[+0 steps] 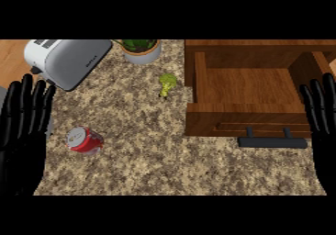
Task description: Pick up the can, place it into the drawer and close the drawer
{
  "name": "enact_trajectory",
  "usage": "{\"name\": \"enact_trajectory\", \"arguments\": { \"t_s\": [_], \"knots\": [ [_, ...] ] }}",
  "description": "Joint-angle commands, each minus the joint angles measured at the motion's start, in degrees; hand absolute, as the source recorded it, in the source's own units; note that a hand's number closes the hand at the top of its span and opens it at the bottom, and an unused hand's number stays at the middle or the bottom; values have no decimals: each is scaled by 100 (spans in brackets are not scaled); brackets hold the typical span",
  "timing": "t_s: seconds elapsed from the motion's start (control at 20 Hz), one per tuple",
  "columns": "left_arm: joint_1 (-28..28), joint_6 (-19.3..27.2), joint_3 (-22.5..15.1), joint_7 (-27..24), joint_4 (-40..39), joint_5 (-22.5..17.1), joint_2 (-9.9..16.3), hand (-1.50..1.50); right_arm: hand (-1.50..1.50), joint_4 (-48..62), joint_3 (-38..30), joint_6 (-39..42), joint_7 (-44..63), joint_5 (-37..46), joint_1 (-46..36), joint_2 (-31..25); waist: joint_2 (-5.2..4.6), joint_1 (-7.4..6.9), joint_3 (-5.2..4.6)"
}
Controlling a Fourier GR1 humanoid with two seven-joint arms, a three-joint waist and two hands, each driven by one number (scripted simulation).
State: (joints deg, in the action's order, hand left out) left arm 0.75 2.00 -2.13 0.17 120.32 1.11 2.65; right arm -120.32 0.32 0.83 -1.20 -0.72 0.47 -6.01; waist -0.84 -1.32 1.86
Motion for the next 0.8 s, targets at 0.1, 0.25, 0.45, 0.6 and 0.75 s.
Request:
{"name": "enact_trajectory", "arguments": {
  "t_s": [0.1, 0.25, 0.45, 0.6, 0.75],
  "knots": [
    [233, 1523, 347, 220, 105, 1318, -255, -150, -150, -25, 44, -44, -134, -54, 153, 158, 102, 94, -174],
    [474, 2774, 853, 435, 205, 1984, -260, -150, -150, 39, -193, -123, -8, -95, 62, 84, 101, -25, -164],
    [1101, 4234, 905, 1661, -97, 1527, -263, -150, -150, 370, -444, -470, 781, -38, 486, 156, 67, 26, -179],
    [1043, 5299, -33, 2281, -79, 2345, -264, -150, -150, 243, -438, -367, 1073, -210, 482, 95, 71, 201, -170],
    [1369, 5872, -819, 2900, 177, 3264, -264, -150, -150, 263, -380, -602, 1482, 48, 161, 96, 80, 131, -177]
  ]
}}
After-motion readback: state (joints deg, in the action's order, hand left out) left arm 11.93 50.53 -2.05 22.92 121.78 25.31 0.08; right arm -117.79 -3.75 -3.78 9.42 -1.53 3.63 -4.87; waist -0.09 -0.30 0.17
